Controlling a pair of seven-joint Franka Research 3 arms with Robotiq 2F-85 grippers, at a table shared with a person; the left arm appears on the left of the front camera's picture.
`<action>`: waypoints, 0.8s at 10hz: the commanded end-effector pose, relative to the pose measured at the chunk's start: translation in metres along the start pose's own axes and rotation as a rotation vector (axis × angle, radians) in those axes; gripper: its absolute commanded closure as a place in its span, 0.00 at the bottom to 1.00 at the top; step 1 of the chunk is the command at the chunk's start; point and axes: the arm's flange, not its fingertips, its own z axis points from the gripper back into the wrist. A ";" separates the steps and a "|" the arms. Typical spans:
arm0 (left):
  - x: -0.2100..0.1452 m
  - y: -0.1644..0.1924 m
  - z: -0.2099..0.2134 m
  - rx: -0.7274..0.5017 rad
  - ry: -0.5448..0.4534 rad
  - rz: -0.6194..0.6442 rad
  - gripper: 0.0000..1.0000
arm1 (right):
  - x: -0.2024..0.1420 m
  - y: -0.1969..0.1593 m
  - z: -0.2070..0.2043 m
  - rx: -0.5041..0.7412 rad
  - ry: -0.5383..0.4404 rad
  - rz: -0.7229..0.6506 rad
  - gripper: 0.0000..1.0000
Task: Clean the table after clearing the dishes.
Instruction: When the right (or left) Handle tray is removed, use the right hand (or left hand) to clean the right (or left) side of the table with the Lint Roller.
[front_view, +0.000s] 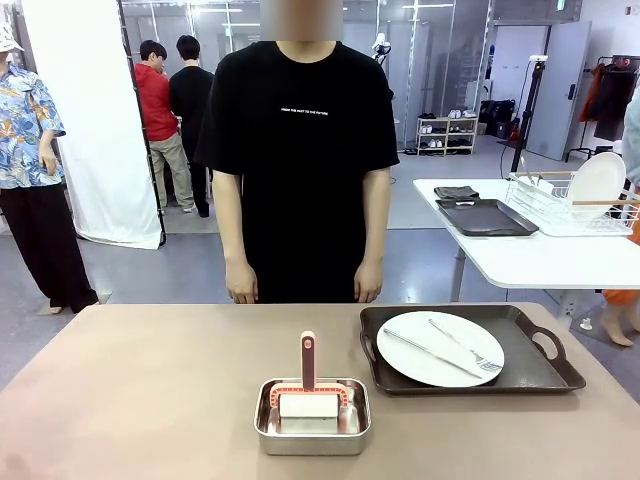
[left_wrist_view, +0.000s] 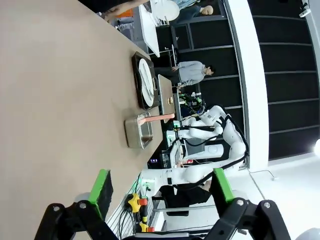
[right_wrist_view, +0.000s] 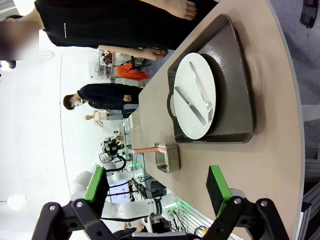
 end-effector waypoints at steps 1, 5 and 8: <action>0.013 -0.012 -0.003 0.006 0.022 -0.041 0.00 | -0.002 0.003 0.000 0.002 -0.001 -0.006 0.00; 0.000 0.000 0.000 0.000 0.000 0.000 0.00 | -0.002 0.003 0.000 0.002 -0.001 -0.006 0.00; 0.000 0.000 0.000 0.000 0.000 0.000 0.00 | -0.002 0.003 0.000 0.002 -0.001 -0.006 0.00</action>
